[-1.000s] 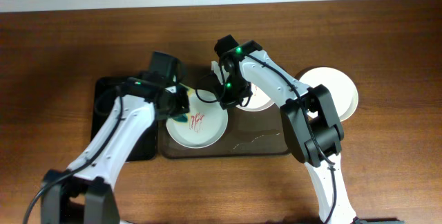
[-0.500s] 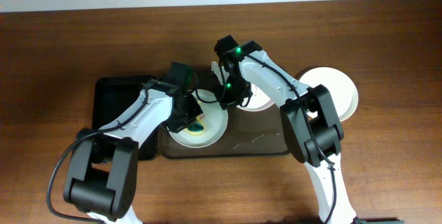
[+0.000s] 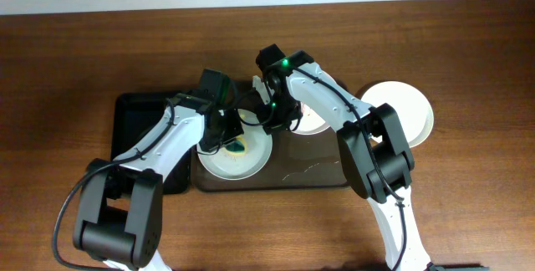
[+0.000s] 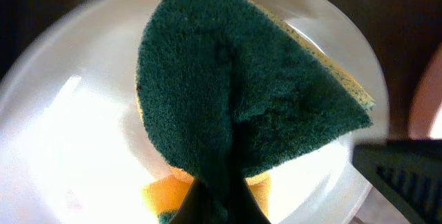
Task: Clean dirty plates on tray and stack at the side
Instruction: 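Hold the left plate with the right gripper and scrub it with the sponge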
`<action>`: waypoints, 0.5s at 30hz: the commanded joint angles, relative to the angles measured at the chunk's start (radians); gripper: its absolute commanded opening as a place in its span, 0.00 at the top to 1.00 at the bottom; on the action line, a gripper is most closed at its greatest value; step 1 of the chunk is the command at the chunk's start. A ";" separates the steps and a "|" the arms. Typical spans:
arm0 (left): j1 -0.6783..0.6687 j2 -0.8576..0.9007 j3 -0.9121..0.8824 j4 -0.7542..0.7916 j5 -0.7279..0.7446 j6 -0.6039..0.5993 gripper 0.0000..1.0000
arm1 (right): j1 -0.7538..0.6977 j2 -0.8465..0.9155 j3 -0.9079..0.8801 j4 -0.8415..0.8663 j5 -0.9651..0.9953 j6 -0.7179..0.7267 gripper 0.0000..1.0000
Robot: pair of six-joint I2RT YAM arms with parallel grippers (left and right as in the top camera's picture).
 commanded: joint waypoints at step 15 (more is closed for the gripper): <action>0.146 -0.013 -0.121 -0.132 -0.138 0.148 1.00 | -0.005 0.014 -0.009 -0.005 0.029 -0.009 0.96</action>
